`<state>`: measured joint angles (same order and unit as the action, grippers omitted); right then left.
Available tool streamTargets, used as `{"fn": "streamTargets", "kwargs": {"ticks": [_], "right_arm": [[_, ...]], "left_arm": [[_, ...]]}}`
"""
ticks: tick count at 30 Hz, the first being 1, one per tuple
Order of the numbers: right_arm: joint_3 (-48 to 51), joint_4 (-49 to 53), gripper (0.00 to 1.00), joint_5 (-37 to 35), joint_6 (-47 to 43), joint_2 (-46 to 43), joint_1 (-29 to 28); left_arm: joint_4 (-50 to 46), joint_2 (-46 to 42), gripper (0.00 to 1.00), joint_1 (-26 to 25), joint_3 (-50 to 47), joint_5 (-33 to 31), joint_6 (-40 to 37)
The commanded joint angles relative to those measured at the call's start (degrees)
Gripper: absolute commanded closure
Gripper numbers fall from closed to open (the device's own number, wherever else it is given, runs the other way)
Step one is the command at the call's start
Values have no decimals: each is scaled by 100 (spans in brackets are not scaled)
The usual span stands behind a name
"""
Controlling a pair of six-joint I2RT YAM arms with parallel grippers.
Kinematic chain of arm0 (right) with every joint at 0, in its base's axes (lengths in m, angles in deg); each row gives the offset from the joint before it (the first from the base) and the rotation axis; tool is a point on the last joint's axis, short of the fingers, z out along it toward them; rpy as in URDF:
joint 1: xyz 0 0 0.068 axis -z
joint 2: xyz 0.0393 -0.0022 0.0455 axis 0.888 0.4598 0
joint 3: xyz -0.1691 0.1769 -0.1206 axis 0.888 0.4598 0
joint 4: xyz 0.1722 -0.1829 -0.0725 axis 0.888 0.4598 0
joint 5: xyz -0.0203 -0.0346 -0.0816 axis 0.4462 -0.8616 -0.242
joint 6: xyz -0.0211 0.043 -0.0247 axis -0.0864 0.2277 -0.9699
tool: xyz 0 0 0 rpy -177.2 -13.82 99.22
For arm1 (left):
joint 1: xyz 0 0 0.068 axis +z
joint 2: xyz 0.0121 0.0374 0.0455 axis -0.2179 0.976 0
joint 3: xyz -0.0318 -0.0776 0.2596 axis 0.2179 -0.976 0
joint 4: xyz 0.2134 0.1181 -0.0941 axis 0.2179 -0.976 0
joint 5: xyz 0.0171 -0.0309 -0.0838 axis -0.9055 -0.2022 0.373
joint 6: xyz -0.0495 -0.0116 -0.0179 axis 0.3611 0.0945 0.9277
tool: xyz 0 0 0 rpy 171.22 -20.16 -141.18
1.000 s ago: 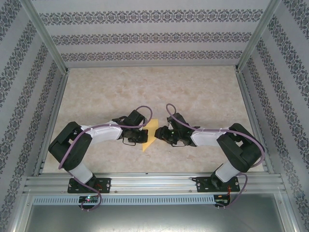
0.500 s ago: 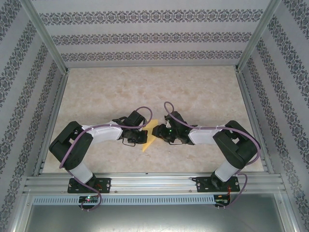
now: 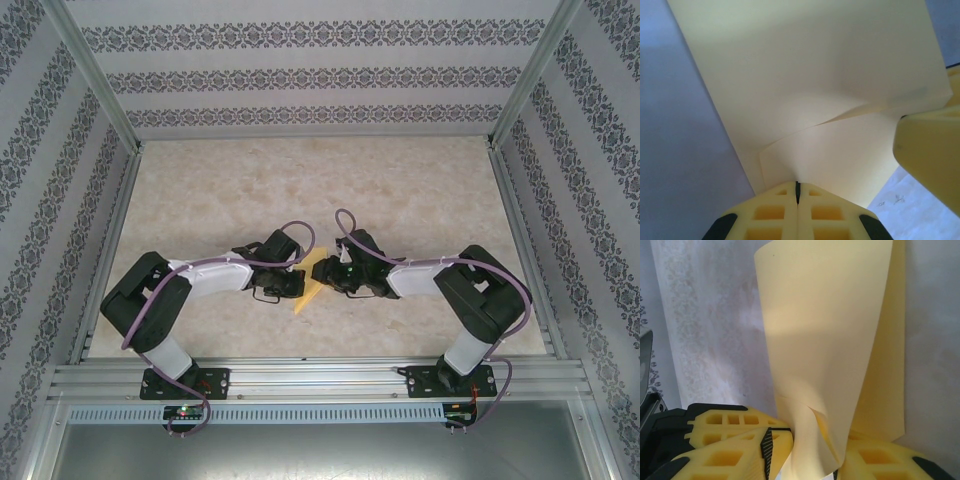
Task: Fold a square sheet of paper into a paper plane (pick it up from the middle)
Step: Fourth fold the wing at the center of the table.
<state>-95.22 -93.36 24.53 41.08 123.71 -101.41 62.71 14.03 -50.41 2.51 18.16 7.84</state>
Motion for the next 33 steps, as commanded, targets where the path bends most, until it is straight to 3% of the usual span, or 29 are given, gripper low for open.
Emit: {"fn": "streamTargets", "kwargs": {"ticks": [1,6,13,20,26,30,33], "right_arm": [[-129,-106,65,244,-345,150,-37],[-236,-173,81,402,-390,383,-46],[-263,-374,91,123,-32,307,-172],[-201,-486,97,-1075,814,108,-536],[102,-830,97,-2633,2053,-63,-1189],[6,-805,91,-2637,2101,15,-1333],[-3,-780,77,-2460,1780,-53,-1275]], "left_arm": [[-177,-309,96,3,-113,-208,-74],[-107,-772,90,2,-263,-313,20],[54,-1718,76,-56,-706,-362,-36],[129,-2687,69,-155,-1257,-774,50],[270,-3051,62,-157,-1536,-647,-156],[306,-2935,60,-198,-1478,-486,-366],[266,-2774,60,-297,-1390,-583,-413]]}}
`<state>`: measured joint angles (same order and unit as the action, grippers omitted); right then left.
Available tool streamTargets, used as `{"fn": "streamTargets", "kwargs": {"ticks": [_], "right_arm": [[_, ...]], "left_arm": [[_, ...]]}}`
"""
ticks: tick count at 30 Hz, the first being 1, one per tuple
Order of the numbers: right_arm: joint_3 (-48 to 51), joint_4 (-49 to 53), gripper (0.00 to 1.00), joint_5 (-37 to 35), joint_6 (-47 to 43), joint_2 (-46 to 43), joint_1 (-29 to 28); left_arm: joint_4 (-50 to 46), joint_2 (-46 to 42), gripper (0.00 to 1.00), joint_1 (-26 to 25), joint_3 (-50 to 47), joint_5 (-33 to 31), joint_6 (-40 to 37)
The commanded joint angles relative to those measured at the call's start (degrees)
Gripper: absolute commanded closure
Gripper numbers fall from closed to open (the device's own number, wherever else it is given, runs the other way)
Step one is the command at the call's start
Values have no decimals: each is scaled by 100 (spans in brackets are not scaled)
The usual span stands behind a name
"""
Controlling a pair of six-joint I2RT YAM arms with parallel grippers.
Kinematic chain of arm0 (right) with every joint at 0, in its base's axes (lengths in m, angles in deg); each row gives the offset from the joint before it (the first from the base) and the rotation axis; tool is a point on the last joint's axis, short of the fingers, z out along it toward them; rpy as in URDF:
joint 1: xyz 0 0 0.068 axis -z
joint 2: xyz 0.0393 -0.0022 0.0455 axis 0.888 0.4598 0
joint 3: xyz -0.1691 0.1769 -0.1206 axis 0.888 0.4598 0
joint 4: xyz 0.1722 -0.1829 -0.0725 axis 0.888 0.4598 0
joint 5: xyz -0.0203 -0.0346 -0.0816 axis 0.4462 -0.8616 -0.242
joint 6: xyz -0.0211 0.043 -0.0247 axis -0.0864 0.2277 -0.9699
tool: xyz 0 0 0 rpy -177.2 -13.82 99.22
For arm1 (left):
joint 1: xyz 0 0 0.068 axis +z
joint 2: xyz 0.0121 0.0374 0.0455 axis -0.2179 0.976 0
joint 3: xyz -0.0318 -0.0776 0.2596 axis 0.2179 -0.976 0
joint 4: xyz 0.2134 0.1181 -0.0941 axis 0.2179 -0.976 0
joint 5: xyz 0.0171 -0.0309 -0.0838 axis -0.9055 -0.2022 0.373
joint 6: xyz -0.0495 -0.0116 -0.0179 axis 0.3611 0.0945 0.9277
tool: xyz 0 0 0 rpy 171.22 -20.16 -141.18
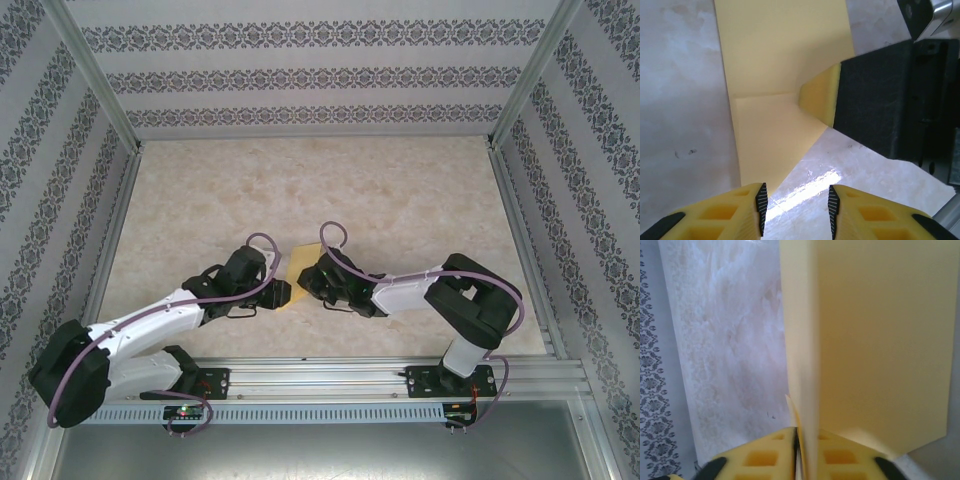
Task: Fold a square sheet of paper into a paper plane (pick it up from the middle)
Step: Fourth fold the wing at the center of the table.
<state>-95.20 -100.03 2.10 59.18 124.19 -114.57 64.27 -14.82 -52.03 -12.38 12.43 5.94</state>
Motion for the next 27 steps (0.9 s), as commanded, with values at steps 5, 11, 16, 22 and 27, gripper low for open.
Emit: {"fn": "streamTargets", "kwargs": {"ticks": [5,11,16,22,27], "right_arm": [[-203,59,69,827,-759,-196,427],[-326,16,67,1798,-1088,-76,772],[-385,11,69,2063,-1170,-59,846],[-458,7,76,2224,-1163,4,940],[-471,9,79,2292,-1164,24,958]], "left_arm": [[43,406,60,-442,183,-484,-199],[-348,906,58,-1015,614,-1707,-57],[-421,1322,57,-1225,776,-2249,116],[-579,1673,57,-1462,965,-2600,308],[-538,1703,57,-1514,888,-2694,514]]}}
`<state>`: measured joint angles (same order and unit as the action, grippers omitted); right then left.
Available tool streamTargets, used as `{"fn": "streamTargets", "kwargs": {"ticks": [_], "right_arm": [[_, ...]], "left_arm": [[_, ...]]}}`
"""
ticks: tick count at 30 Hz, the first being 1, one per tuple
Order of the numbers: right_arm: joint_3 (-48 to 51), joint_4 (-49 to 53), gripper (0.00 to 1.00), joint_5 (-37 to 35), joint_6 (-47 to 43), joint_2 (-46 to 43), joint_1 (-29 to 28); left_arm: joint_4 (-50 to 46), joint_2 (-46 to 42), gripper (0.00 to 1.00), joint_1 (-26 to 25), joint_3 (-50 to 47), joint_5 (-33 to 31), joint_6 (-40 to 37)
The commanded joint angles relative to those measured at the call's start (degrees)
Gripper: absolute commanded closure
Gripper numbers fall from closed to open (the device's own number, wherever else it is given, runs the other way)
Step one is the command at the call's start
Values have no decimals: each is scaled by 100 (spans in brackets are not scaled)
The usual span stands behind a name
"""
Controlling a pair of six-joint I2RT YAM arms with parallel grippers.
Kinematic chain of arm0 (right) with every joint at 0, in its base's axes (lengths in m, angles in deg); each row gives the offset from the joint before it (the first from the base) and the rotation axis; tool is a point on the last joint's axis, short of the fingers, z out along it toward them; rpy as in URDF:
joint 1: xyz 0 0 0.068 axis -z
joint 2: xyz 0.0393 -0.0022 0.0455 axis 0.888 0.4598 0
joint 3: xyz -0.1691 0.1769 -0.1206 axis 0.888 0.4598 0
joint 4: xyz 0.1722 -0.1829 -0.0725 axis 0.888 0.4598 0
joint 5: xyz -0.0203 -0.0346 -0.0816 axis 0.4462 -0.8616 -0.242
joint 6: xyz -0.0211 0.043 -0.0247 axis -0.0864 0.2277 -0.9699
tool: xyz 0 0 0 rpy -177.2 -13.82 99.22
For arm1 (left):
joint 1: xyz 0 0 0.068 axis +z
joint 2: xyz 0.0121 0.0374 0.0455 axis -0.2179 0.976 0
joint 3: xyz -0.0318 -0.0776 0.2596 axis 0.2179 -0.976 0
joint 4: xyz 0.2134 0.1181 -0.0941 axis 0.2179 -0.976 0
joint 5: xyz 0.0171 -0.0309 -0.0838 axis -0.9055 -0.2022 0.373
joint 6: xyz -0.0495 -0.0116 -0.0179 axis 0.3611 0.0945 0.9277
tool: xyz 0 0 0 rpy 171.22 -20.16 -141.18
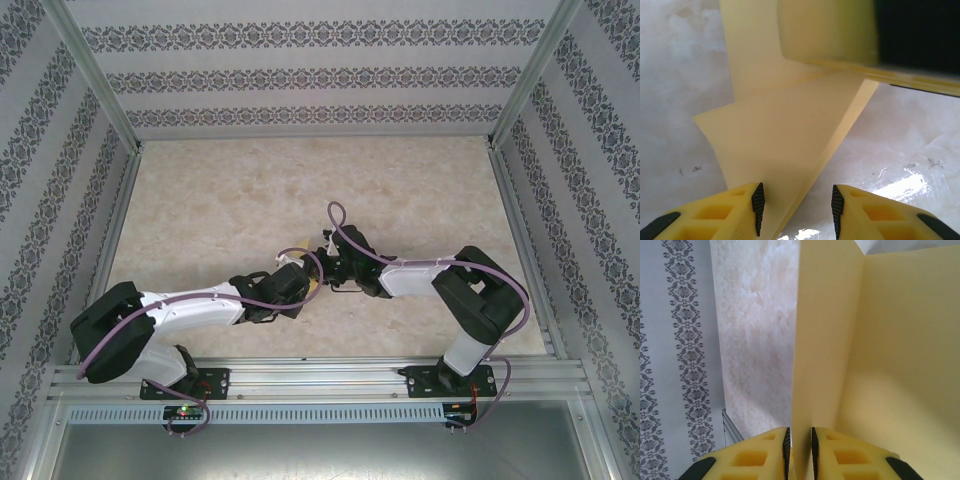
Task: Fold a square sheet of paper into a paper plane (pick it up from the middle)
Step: Fourth fold the wing at the center of the table.
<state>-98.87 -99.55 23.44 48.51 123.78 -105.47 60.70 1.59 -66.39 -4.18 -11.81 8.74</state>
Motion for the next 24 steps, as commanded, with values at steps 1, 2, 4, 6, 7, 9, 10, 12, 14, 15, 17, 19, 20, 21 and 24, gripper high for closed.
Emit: {"fn": "streamTargets", "kwargs": {"ticks": [1,2,4,6,7,9,10,12,14,15,17,19,20,21,24], "right_arm": [[-105,-46,80,168,-99,73,49],[-106,-37,80,176,-100,78,48],[-104,-27,80,186,-100,87,53],[-98,-15,81,177,-101,96,49],[-89,-18,81,163,-96,96,66],[-87,-16,81,154,-89,106,60],[-84,-19,81,159,-86,114,59],[-86,-33,81,159,-82,135,60],[-95,-37,81,159,-86,148,63],[-95,-29,81,168,-89,144,61],[-93,-28,81,167,-91,149,68],[-95,-21,81,171,-91,150,76],[-103,-22,81,167,-89,149,79],[-100,-27,81,176,-89,150,81],[-113,-11,81,186,-100,149,86]], "left_arm": [[-157,87,58,-87,57,-276,278],[-152,112,59,-87,52,-277,298],[-181,180,61,-113,103,-284,315],[-217,265,62,-128,143,-289,329],[-235,305,63,-138,154,-293,346],[-274,356,65,-148,177,-340,412],[-292,370,66,-148,183,-357,442],[-318,395,68,-156,189,-385,473],[-311,374,71,-165,181,-391,487],[-310,371,72,-166,176,-403,489],[-319,376,76,-166,171,-400,506],[-359,372,77,-166,169,-453,550],[-363,363,77,-166,155,-463,563],[-348,372,77,-167,154,-469,568],[-381,371,76,-166,148,-482,585]]}}
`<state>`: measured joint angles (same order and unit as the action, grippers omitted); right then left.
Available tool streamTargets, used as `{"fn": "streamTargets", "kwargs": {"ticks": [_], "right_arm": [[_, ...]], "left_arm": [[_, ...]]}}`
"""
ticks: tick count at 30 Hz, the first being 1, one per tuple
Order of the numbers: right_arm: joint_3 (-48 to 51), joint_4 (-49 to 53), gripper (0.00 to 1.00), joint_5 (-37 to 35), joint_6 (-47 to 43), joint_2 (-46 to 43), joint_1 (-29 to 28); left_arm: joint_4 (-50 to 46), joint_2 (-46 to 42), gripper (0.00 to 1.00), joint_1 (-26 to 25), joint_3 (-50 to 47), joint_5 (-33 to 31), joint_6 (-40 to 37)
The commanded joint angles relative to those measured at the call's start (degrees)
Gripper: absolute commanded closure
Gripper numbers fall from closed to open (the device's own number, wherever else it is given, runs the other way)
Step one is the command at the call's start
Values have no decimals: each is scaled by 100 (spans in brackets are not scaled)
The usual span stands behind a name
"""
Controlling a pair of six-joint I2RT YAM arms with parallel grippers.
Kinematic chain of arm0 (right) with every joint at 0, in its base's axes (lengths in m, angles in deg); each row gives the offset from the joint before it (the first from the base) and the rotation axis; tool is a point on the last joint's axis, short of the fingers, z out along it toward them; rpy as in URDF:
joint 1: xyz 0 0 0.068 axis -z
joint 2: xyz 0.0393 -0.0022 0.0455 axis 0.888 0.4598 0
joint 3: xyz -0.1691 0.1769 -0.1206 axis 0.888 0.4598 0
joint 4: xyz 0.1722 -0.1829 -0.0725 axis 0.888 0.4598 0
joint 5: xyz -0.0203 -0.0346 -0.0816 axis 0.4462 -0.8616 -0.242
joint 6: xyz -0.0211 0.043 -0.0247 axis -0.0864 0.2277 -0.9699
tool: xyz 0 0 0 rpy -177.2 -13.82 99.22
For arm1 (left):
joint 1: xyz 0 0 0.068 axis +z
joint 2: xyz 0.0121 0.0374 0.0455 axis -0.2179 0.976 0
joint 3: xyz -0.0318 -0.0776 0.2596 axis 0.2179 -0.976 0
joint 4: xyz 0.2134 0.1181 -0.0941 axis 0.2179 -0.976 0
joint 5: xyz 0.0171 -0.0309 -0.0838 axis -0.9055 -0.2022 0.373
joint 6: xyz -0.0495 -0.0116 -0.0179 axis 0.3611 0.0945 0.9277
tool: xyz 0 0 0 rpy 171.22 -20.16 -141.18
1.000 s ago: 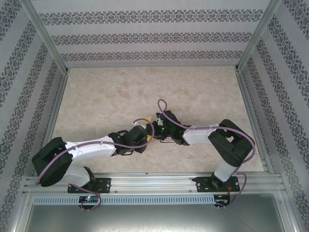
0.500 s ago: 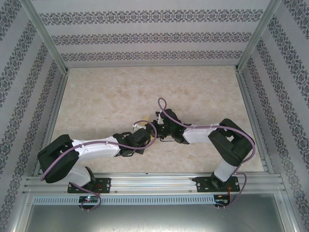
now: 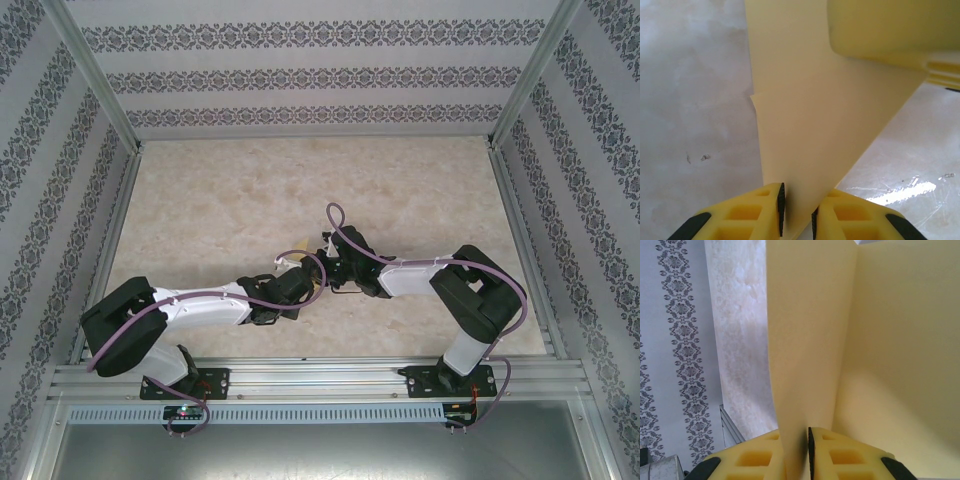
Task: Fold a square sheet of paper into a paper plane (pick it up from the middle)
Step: Fourth fold the wing at the center of the table.
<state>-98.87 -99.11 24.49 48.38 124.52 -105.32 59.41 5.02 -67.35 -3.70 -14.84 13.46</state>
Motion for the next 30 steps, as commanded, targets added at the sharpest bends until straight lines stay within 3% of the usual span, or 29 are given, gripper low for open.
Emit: {"fn": "streamTargets", "kwargs": {"ticks": [1,9,13,18,23,30], "right_arm": [[-113,-54,82,80,-87,76,72],[-100,15,80,90,-149,-31,112],[-87,551,76,-41,-457,-362,139],[28,1365,72,-307,-985,-1005,213],[242,1844,67,-634,-1446,-1673,266],[370,1579,74,-502,-1584,-1665,117]], "left_arm": [[-252,20,76,-70,90,-179,122],[-113,26,90,-67,35,-37,64],[92,-3,97,-5,-3,290,-86],[655,-140,100,370,-308,1162,-142],[1786,-591,100,993,-992,2703,-250],[2013,-559,100,1445,-1091,3769,-488]]}}
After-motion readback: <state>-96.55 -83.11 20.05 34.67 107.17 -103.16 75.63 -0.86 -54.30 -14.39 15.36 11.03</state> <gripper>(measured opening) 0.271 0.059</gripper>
